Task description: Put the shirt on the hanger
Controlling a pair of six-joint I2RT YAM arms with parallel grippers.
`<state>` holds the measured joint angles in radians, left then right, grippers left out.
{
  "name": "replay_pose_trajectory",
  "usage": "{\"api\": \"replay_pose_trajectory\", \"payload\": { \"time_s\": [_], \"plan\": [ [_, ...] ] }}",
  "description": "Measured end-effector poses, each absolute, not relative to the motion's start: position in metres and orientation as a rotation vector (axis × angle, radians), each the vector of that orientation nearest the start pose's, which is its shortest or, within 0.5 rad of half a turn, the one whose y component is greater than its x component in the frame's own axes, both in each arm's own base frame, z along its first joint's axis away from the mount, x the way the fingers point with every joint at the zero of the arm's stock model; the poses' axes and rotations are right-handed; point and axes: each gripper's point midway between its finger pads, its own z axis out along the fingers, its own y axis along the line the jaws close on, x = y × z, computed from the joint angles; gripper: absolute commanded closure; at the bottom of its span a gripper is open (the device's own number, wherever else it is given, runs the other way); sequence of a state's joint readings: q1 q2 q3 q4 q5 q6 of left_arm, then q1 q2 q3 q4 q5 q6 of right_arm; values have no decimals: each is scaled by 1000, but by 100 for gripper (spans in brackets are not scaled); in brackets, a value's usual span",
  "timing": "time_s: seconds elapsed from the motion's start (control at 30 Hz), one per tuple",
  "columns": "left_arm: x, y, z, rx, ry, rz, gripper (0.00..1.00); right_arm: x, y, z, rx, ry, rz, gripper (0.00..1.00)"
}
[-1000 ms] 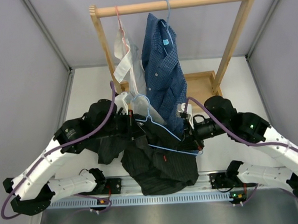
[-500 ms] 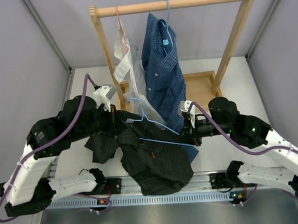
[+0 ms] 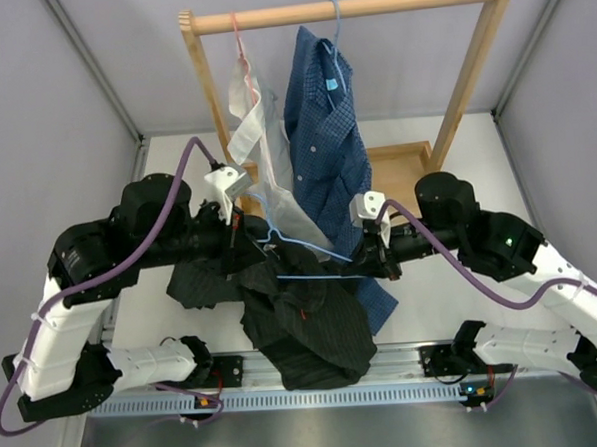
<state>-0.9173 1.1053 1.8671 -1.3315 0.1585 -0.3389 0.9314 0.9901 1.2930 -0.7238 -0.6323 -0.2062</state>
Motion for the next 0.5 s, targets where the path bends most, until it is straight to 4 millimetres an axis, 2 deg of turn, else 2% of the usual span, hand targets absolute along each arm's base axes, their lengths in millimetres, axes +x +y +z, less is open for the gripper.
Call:
{"api": "replay_pose_trajectory", "payload": {
  "time_s": [0.23,0.37,0.5],
  "plan": [
    [89,-210,397,856,2123,-952,100,87,282,337,-1365,1478,1134,100],
    [80,-218,401,918,2110,-1029,100,100,289,336,-1237,1481,1140,100],
    [86,-228,407,925,2098,-1038,100,114,295,341,-1127,1500,1120,100]
  ]
}}
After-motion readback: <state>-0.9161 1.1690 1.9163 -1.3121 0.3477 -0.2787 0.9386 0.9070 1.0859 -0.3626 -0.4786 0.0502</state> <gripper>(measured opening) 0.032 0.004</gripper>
